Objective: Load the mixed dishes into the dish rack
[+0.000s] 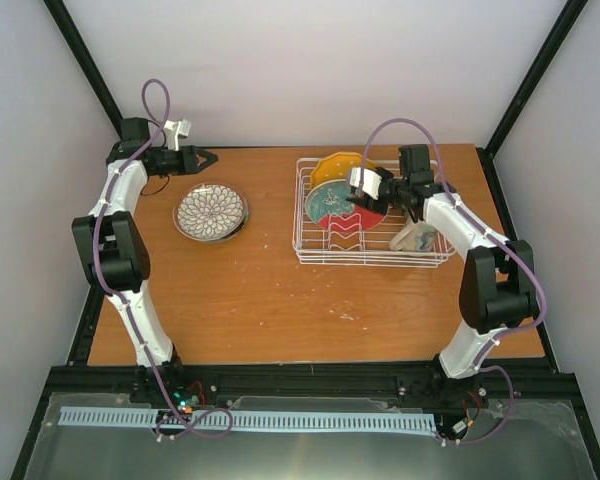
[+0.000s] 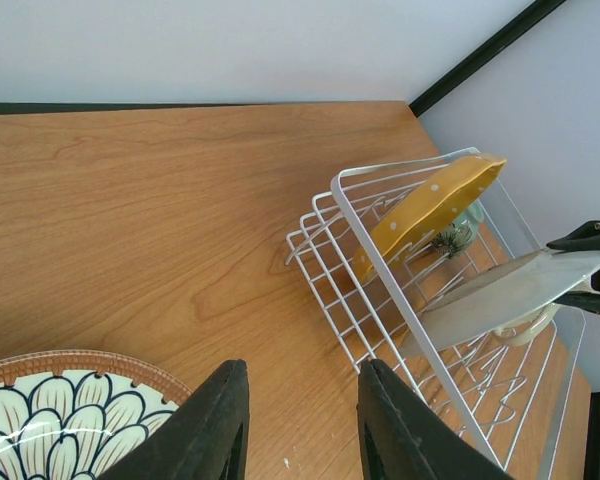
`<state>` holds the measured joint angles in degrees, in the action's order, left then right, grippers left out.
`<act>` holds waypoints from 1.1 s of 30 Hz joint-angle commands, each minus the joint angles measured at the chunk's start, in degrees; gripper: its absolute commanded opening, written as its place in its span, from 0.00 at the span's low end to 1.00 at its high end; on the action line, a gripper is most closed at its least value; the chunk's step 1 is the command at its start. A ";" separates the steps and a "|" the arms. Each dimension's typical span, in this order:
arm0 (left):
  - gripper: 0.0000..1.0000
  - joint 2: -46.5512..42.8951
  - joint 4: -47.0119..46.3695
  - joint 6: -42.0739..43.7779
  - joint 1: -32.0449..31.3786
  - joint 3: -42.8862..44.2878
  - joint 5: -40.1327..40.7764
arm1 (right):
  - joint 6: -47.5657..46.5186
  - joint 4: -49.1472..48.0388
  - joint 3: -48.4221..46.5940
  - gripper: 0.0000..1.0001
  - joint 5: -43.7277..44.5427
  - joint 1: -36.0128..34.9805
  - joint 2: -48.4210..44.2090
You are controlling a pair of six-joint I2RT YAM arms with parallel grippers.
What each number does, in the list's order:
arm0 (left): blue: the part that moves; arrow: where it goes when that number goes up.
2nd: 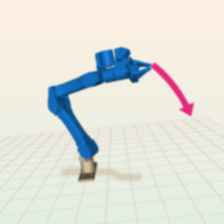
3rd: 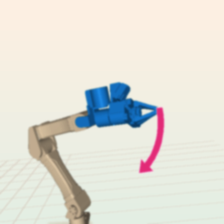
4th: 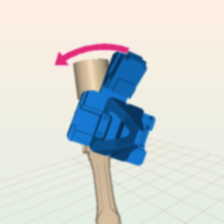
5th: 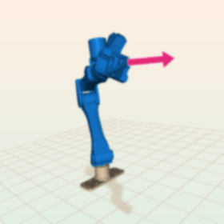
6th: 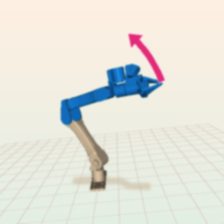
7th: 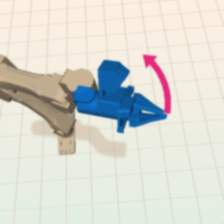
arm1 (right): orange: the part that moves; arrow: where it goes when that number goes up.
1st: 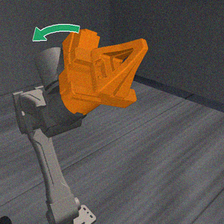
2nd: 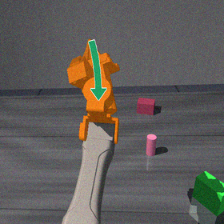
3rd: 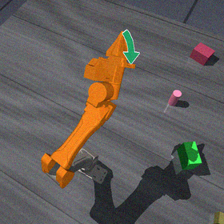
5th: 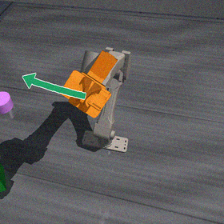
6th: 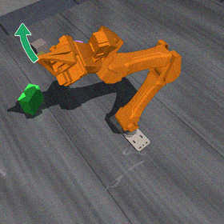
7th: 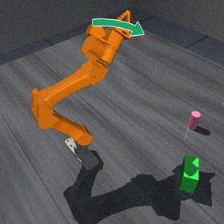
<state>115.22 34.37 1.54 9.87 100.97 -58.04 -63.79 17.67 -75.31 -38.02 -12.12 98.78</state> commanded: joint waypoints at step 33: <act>0.30 9.46 19.66 0.86 2.08 5.61 53.03 | 53.10 -28.93 -3.99 0.59 10.46 2.80 -17.04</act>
<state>122.87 50.35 3.51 11.77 103.77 -14.74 -23.05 -9.10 -77.47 -27.77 -9.65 84.09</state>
